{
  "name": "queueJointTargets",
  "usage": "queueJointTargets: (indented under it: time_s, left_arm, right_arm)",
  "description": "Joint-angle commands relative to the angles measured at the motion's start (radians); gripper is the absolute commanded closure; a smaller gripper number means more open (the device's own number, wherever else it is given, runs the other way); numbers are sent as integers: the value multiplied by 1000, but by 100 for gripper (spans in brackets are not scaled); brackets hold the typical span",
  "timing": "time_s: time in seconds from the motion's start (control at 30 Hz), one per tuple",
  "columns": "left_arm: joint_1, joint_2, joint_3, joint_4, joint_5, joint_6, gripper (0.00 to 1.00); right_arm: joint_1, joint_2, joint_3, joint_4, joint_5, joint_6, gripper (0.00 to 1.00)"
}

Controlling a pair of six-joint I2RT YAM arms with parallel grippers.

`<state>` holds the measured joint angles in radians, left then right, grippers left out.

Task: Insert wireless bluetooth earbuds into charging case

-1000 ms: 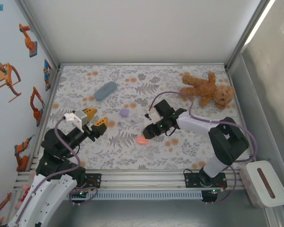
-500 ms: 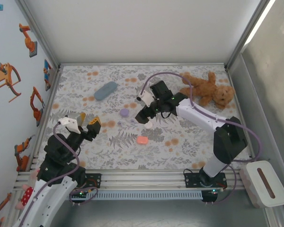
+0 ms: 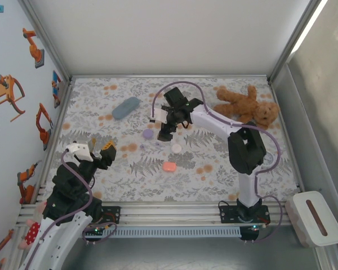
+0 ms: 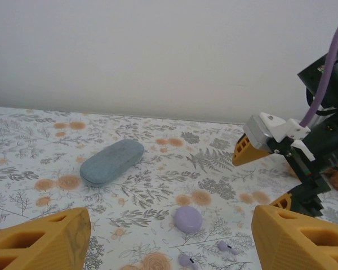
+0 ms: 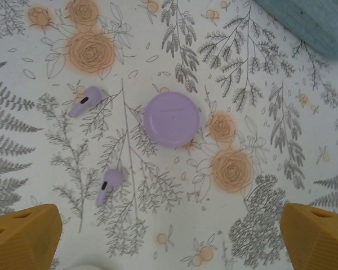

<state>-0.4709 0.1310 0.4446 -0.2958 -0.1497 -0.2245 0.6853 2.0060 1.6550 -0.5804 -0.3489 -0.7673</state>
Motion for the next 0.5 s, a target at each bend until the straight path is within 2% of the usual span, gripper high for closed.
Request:
queueJointTargets:
  time_s: [0.0, 0.47]
  left_arm:
    - [-1, -4, -7, -4, -5, -1, 25]
    - [-2, 15, -12, 6, -6, 7, 25]
  right_arm:
    - [-3, 76, 118, -112, -20, -135, 2]
    - [36, 295, 337, -193, -9, -126, 3]
